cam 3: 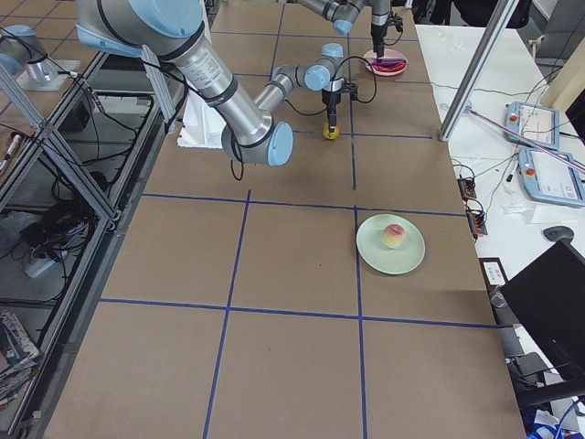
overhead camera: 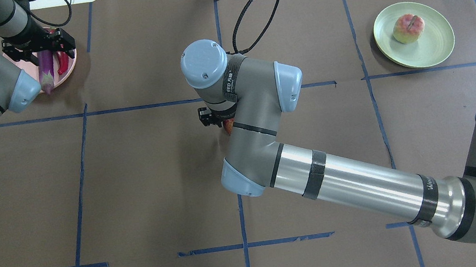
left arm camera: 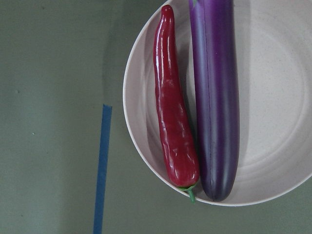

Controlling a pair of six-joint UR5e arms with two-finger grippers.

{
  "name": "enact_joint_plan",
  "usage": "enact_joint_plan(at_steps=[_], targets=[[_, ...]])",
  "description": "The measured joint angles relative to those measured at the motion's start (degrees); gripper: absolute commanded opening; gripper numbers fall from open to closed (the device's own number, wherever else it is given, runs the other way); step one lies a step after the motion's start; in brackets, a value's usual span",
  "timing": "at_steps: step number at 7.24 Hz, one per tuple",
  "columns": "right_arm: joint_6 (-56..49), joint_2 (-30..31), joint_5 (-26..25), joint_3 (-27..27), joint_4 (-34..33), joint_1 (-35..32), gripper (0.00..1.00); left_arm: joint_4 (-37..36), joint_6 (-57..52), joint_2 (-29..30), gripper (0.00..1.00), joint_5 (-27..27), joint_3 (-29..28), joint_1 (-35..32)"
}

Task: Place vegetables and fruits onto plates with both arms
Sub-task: 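Reach the right gripper to the pomegranate and grasp it, then carry the pomegranate with the right gripper onto the green plate beside the peach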

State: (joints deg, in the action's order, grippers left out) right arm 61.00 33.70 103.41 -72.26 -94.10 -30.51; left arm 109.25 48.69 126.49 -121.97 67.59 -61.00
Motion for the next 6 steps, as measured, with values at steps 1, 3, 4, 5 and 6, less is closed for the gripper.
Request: enact_joint_plan(at_steps=[1,3,4,5,6], targets=[[-0.94,0.01,-0.03,-0.07,-0.04,-0.09,0.01,0.00,0.00,-0.01,1.00,0.02,0.00,0.04],[-4.20,-0.05,0.42,-1.98,-2.86,-2.36,0.01,0.00,0.06,0.00,1.00,-0.01,0.01,0.11],[-8.64,0.10,1.76,-3.40,-5.31,-5.63,0.01,0.00,0.12,0.04,1.00,-0.02,0.05,0.18],[-15.20,1.07,4.61,-4.03,-6.54,-10.46,0.01,0.00,0.28,0.06,1.00,-0.02,0.15,0.25],[-24.45,3.12,8.10,-4.19,-6.64,-16.50,0.01,0.00,0.50,0.07,1.00,-0.02,0.28,0.30]])
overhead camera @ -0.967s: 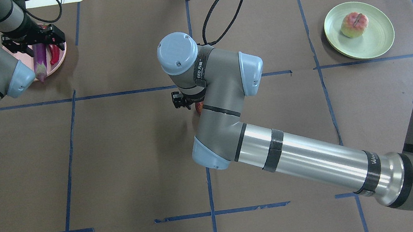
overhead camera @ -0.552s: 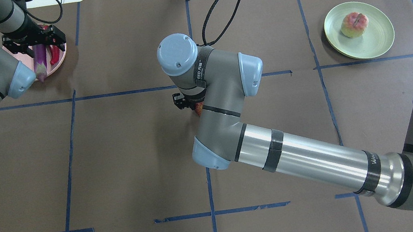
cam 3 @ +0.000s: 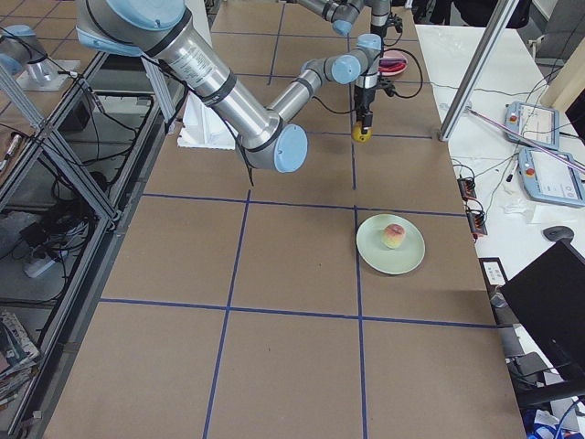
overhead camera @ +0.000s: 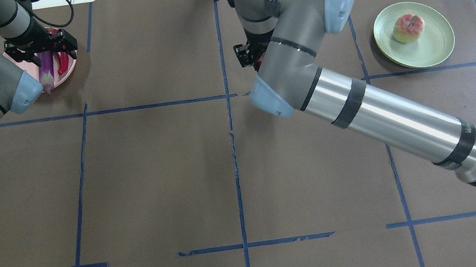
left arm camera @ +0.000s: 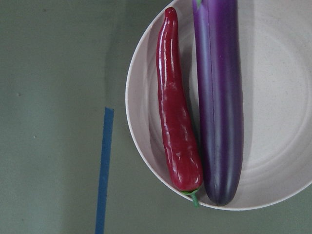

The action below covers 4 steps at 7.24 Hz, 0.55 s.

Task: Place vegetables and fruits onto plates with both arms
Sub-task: 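Carry the pomegranate with the right gripper onto the green plate beside the peach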

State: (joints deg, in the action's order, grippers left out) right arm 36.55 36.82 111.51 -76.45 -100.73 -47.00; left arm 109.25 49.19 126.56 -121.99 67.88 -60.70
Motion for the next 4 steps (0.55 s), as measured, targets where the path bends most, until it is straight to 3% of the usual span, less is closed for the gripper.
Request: enact_joint_plan(at_steps=[2,4], targets=[[-17.59,5.90,7.67,1.92,4.37,-11.07,0.02,0.00,0.12,-0.03,1.00,0.05,0.12,0.05],[-24.96,14.16,13.59,7.46,20.29,-16.44,0.02,0.00,0.14,-0.01,1.00,0.08,0.31,0.05]])
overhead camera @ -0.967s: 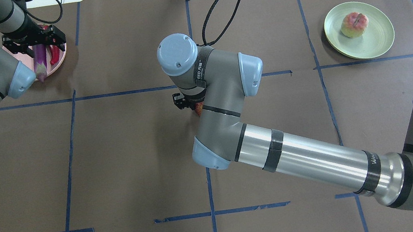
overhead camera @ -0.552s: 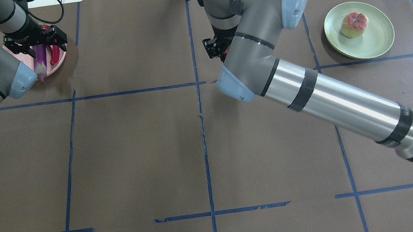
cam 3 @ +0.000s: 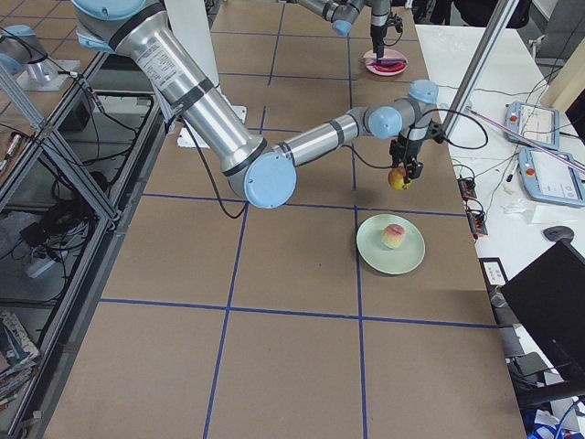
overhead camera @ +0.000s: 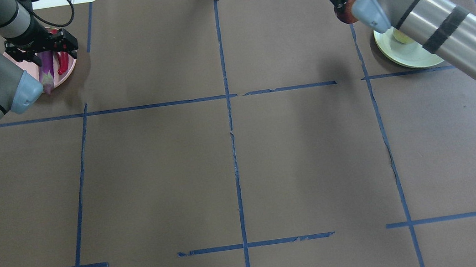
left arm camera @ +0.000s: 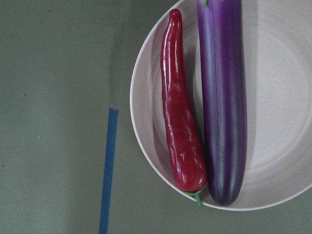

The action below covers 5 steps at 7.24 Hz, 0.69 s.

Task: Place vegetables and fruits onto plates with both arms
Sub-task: 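Carry the pomegranate with the right gripper onto the green plate beside the peach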

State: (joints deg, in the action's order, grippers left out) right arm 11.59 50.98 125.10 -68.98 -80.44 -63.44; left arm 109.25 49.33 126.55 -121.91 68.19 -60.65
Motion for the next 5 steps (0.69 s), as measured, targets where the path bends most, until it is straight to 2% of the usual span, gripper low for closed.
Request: enact_joint_plan(at_steps=[1,2,5], targets=[[-0.57,2.87,0.91,1.31,5.55,-0.65,0.02,0.00,0.04,0.01,1.00,0.01,0.18,0.00],[-0.71,4.51,1.27,1.69,7.99,-0.86,0.02,0.00,0.08,0.01,1.00,0.00,0.38,0.00],[-2.05,8.49,1.20,1.76,9.41,-0.92,0.05,-0.08,0.33,0.01,1.00,0.01,0.93,0.03]])
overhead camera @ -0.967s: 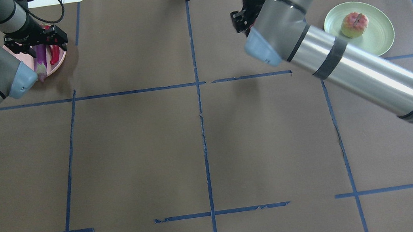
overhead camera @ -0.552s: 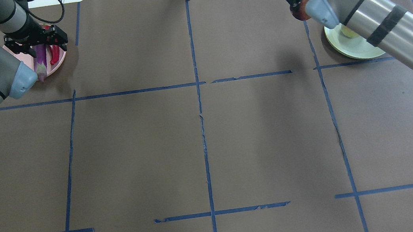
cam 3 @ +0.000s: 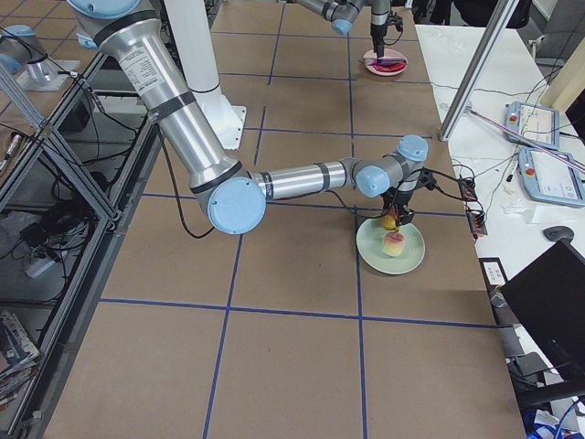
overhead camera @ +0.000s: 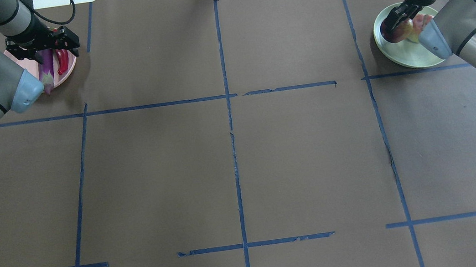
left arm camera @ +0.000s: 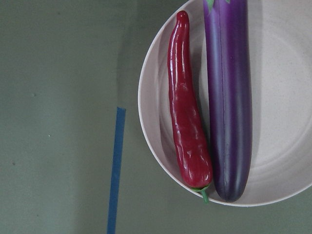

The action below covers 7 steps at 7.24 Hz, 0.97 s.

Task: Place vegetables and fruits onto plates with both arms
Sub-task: 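Carry the pomegranate with the right gripper onto the green plate beside the peach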

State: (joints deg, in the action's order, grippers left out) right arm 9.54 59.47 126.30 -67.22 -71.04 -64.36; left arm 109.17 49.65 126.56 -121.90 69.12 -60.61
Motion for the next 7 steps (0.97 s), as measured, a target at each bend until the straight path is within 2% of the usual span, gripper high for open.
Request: enact_joint_plan(at_steps=[2,5,7], targets=[[-1.91,1.44,-0.33,0.09,-0.01,0.05,1.00,-0.01,0.13,0.00,1.00,0.00,0.08,0.10],[-1.50,1.07,0.15,-0.45,-0.33,0.02,1.00,-0.16,-0.05,0.00,1.00,-0.08,0.26,0.14],[-0.04,0.33,3.95,-1.85,-1.96,-2.55,1.00,-0.60,-1.82,-1.42,1.00,-2.35,1.99,-0.20]])
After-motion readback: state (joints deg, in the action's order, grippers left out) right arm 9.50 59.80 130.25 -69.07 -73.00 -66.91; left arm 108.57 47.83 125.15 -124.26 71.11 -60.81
